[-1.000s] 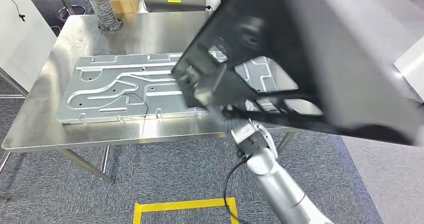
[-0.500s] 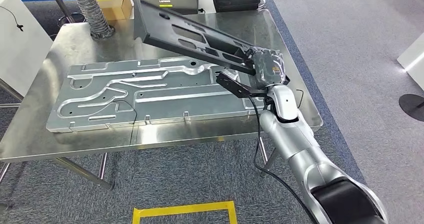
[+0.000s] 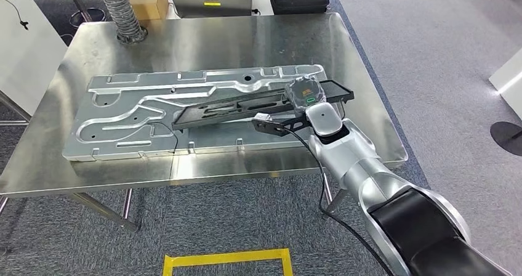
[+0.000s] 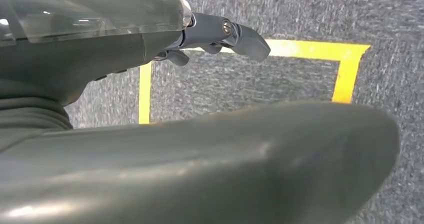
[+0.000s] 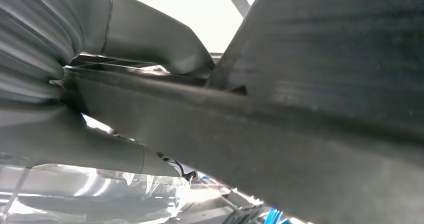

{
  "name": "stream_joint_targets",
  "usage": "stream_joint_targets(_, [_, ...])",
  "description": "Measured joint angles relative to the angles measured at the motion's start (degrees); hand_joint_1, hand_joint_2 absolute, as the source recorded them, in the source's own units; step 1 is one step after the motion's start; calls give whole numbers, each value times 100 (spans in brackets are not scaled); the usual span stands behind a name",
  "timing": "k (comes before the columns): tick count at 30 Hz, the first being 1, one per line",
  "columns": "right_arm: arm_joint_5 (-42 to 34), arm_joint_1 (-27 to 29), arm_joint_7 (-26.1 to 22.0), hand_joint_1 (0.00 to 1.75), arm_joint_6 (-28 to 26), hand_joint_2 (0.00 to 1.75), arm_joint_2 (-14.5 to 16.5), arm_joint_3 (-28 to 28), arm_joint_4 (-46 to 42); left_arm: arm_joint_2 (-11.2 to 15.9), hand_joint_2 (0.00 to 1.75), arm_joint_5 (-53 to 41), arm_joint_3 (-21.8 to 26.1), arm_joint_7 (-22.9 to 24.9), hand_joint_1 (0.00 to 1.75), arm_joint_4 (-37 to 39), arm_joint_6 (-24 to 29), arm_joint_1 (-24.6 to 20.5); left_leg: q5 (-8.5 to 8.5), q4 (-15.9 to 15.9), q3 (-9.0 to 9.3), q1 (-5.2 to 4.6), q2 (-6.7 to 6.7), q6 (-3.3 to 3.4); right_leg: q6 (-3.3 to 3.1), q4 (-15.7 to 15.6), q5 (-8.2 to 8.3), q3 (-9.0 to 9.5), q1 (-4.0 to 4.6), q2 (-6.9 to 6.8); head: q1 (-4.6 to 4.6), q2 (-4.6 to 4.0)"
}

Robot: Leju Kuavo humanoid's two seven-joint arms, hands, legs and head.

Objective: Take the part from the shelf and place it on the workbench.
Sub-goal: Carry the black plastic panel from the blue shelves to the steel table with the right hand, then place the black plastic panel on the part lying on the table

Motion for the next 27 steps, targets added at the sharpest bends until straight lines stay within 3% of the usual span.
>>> stream_joint_targets(1, [1,-6,6,175,-33,175,-1,24,60,0,0,-15,0,-18,0,0,-3,8,-16,8,15,1,-4,-9,7,-196,171,69,-16,-4,0,0])
stream_joint_targets(4, [1,-72,11,175,-177,175,-16,57,177,1,0,-50,-1,-91,0,0,-22,16,-75,39,52,-11,-7,-64,-20,-1318,694,573,-13,-26,0,1])
stream_joint_targets(6, [-5,-102,8,175,-305,175,-55,76,254,6,0,-75,-2,-156,0,0,-31,12,-97,41,60,-20,-3,-123,-66,-1614,740,707,24,-24,0,1])
stream_joint_targets(8, [-24,-87,0,175,-406,175,-108,86,323,15,0,-103,-2,-208,0,0,-31,12,-114,32,70,-11,0,-185,-125,-1641,747,725,30,-17,0,0])
stream_joint_targets(10, [-63,-75,-8,87,-497,87,-170,88,384,21,87,-133,-3,-248,0,0,-25,19,-261,229,-1,1,5,-232,-199,-1685,757,765,10,-22,0,0])
stream_joint_targets(12, [-126,-48,-16,0,-622,0,-226,86,438,31,175,-175,-5,-311,0,0,14,32,-599,871,-283,10,9,-258,-256,-1706,752,791,14,-24,0,0])
stream_joint_targets(14, [-215,34,-47,0,-779,0,-286,71,489,46,175,-228,-6,-372,0,0,82,40,-848,1564,-623,13,9,-277,-280,-1702,739,803,36,-17,0,0])
stream_joint_targets(15, [-266,92,-71,0,-867,0,-322,48,513,51,175,-249,-7,-385,0,0,116,43,-828,1674,-690,13,9,-278,-282,-1698,731,812,44,-12,0,0])
stream_joint_targets(16, [-316,145,-96,0,-949,0,-357,16,533,59,175,-269,-8,-383,0,0,146,47,-698,1547,-642,13,9,-272,-277,-1690,721,821,49,-4,0,0])
stream_joint_targets(18, [-385,207,-129,0,-1070,0,-410,-55,561,74,175,-299,-10,-368,0,0,191,54,-300,811,-308,13,9,-238,-253,-1658,689,834,51,10,0,0])
stream_joint_targets(20, [-415,219,-140,0,-1118,0,-454,-105,578,90,175,-316,-12,-360,0,0,213,50,-116,226,-26,-5,6,-189,-209,-1615,661,818,68,25,0,0])
stream_joint_targets(24, [-427,256,-157,0,-1136,0,-519,-160,603,104,175,-322,-19,-355,0,0,222,50,-108,79,50,-9,4,-82,-93,-1595,635,802,71,40,0,0])
stream_joint_targets(25, [-429,254,-158,0,-1142,0,-536,-169,605,105,175,-322,-21,-355,0,0,223,48,-92,53,61,1,8,-53,-64,-1497,559,761,67,38,0,0])
stream_joint_targets(27, [-472,259,-183,0,-1183,0,-563,-192,609,106,175,-331,-24,-352,0,0,247,38,-76,22,75,12,16,-14,-13,-933,241,507,46,30,0,0])
